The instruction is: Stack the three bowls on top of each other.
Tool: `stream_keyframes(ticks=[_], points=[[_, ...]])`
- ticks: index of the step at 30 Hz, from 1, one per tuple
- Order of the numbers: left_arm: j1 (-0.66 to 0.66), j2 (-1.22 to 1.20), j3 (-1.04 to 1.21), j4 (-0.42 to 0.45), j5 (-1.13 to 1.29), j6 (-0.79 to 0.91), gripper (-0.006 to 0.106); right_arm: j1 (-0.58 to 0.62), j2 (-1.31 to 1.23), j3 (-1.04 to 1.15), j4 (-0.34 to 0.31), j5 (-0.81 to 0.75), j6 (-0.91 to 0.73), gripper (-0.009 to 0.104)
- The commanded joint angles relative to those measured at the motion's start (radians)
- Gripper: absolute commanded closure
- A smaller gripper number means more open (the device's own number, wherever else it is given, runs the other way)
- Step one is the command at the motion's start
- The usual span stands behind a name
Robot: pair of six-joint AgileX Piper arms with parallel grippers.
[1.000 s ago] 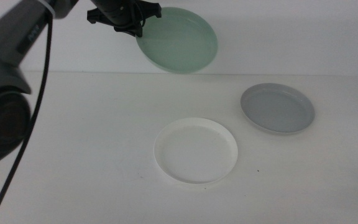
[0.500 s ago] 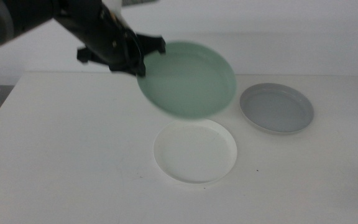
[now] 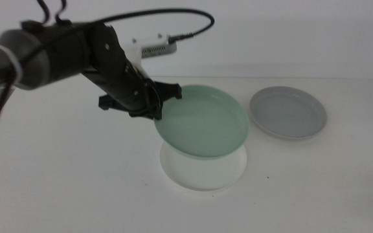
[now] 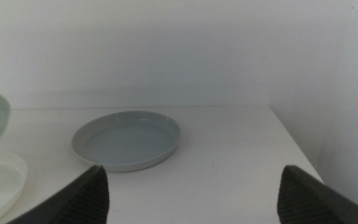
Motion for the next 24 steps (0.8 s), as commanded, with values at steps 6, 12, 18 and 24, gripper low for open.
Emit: stream_keyframes(ticks=[6,12,18,24], points=[[-0.003,0.067,0.006,-0.066,-0.057,0.042,0.102,-0.002,-0.005,0.004,-0.009,-0.008,-0.002,0.003],[-0.003,0.103,0.006,-0.090,-0.061,0.067,0.102,-0.002,-0.005,0.004,-0.009,-0.008,-0.002,0.003],[-0.003,0.105,0.006,-0.085,-0.055,0.067,0.102,-0.002,-0.005,0.004,-0.009,-0.008,-0.002,0.003],[-0.003,0.152,0.006,-0.110,-0.044,0.102,0.102,-0.002,-0.005,0.004,-0.009,-0.008,-0.002,0.003]])
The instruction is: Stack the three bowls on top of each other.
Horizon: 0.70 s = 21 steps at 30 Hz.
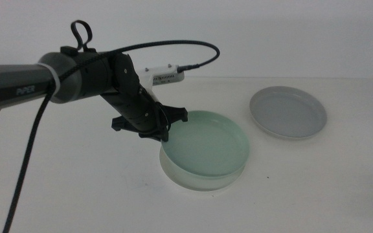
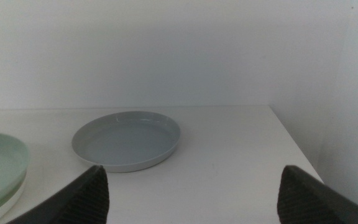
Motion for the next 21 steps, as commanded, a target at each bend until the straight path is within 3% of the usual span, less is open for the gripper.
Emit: stream_keyframes(ticks=[1,8,11,14,21], points=[[-0.003,0.007,0.005,-0.021,-0.004,0.012,0.102,-0.002,-0.005,0.004,-0.009,-0.008,-0.002,0.003],[-0.003,0.009,0.005,-0.031,-0.004,0.029,0.101,-0.002,-0.005,0.004,-0.009,-0.008,-0.002,0.003],[-0.003,0.009,0.005,-0.031,0.000,0.052,0.092,-0.002,-0.005,0.004,-0.009,-0.008,-0.002,0.003],[-0.003,0.003,0.005,-0.031,0.009,0.071,0.076,-0.002,-0.005,0.004,-0.009,-0.008,-0.002,0.003],[0.022,-0.119,-0.001,-0.010,0.102,0.155,0.016,-0.002,-0.005,0.004,-0.009,-0.008,-0.002,0.003]])
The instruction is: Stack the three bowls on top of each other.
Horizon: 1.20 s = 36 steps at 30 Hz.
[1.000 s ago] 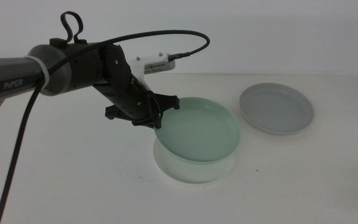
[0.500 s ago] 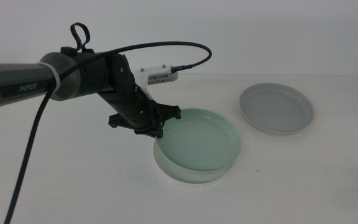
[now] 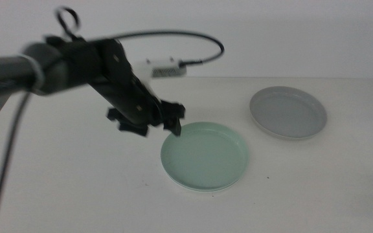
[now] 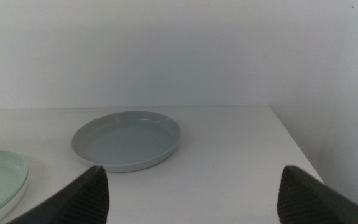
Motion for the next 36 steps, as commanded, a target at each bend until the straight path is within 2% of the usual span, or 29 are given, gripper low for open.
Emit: stream_keyframes(ticks=[1,6,12,21,28,36], points=[[0.024,-0.087,-0.001,0.017,0.046,0.015,0.007,-0.002,-0.005,0.004,-0.009,-0.008,-0.002,0.003],[0.071,-0.314,-0.001,0.015,0.137,0.086,0.007,-0.002,-0.005,0.004,-0.009,-0.008,-0.002,0.003],[0.111,-0.621,-0.001,-0.013,0.286,0.329,0.007,-0.002,-0.005,0.004,-0.009,-0.008,-0.002,0.003],[0.123,-1.001,0.005,-0.104,0.371,0.358,0.007,-0.002,-0.005,0.004,-0.009,-0.008,-0.002,0.003],[0.123,-1.075,0.005,-0.197,0.375,0.358,0.007,-0.002,-0.005,0.004,-0.009,-0.008,-0.002,0.003],[0.123,-1.075,0.005,-0.189,0.333,0.360,0.007,-0.002,-0.005,0.004,-0.009,-0.008,-0.002,0.003]])
